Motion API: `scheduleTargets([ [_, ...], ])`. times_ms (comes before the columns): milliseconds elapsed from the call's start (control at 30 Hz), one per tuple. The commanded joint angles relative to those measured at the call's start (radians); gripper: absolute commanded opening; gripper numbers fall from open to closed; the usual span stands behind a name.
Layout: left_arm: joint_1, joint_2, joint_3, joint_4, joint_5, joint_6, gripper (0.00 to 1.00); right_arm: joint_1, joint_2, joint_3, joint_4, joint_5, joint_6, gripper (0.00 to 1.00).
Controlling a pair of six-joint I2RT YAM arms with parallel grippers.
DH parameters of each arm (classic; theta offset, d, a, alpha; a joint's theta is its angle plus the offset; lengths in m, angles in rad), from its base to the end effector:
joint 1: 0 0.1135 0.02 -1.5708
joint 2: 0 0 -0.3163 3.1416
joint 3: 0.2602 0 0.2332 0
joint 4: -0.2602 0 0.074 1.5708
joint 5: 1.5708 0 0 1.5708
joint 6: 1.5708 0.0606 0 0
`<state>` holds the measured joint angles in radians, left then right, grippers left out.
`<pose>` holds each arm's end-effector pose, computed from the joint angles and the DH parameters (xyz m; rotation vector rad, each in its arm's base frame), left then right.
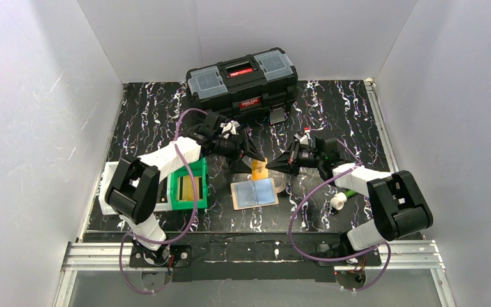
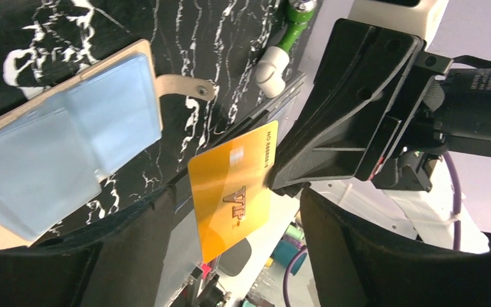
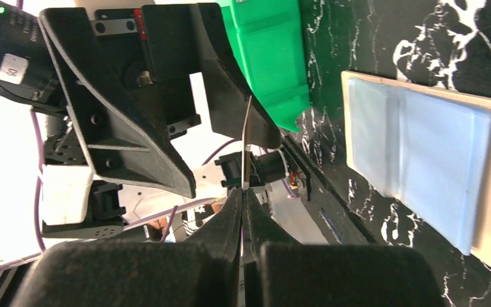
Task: Take the credit cards out of the card holder
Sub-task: Place the credit card in the storage box.
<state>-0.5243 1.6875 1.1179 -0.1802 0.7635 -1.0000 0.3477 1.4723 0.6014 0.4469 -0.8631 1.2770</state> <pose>0.2951 -0.2191 0.2764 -0.1724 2.6542 -1.5482 0.2507 0.1398 0.2479 0.4150 2.3391 1.7886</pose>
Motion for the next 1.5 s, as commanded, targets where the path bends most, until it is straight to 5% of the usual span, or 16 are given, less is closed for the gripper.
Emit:
scheduleTargets([
  [0,0.006,-0.063,-0.033,0.095,0.074,-0.071,0.66,-0.004,-0.027,0.018,0.121,-0.039,0.083,0.01],
  [133,0.006,-0.061,-0.044,0.149,0.095,-0.112,0.53,-0.003,-0.033,0.017,0.135,-0.041,0.094,0.01],
  [333,0.006,-0.066,-0.055,0.207,0.112,-0.151,0.06,-0.003,-0.054,0.022,0.083,-0.030,0.065,0.01],
  [400,0.006,-0.069,-0.052,0.194,0.112,-0.144,0.00,-0.002,-0.065,0.032,0.034,-0.021,0.031,0.06],
  [533,0.006,-0.079,-0.031,0.110,0.091,-0.092,0.00,-0.003,-0.108,0.093,-0.214,0.037,-0.113,0.65],
  [633,0.006,-0.089,-0.005,0.038,0.069,-0.044,0.00,-0.004,-0.156,0.147,-0.385,0.101,-0.221,0.97],
  [967,0.033,-0.183,0.098,-0.329,-0.113,0.222,0.00,-0.003,-0.241,0.230,-0.698,0.265,-0.387,0.98],
  [1167,0.045,-0.282,0.195,-0.731,-0.559,0.455,0.00,-0.003,-0.276,0.229,-0.760,0.356,-0.421,0.98],
  [1467,0.053,-0.354,0.154,-0.955,-1.102,0.498,0.00,-0.002,-0.275,0.235,-0.783,0.402,-0.465,0.98],
])
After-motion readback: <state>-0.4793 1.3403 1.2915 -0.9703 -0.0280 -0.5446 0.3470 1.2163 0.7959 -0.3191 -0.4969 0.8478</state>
